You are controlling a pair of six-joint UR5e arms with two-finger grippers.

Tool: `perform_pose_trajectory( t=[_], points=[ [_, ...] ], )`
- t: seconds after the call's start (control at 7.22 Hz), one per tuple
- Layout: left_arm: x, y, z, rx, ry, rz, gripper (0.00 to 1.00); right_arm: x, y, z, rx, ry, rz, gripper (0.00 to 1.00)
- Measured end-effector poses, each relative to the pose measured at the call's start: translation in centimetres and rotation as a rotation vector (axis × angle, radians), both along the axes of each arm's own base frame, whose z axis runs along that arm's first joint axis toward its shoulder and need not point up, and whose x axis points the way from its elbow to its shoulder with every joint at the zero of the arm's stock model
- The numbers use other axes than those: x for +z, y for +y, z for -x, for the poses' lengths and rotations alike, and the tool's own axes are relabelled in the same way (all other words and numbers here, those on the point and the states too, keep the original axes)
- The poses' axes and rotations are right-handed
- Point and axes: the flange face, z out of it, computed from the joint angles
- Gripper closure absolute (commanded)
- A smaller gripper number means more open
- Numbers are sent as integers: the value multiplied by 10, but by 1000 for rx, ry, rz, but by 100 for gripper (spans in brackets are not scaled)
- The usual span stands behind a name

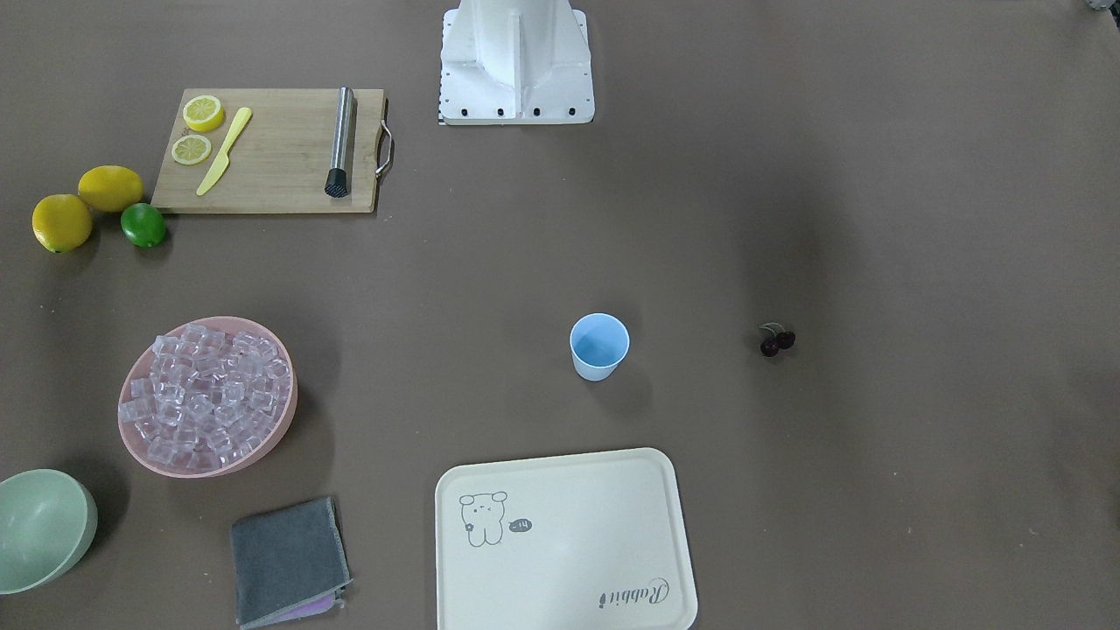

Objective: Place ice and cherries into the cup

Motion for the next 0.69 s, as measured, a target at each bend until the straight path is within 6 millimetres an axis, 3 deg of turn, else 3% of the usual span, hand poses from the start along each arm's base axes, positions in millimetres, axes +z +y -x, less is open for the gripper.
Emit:
perform_pose_trajectory(
  t=[0.28,0.69],
  points=[
    [-9,-2,0,0,-1,-16,2,-16,12,78,-66,-31,-29,10],
    [-13,-7,1,-2,-2,-22,2,-20,40,163,-147,-58,-163,9]
  ],
)
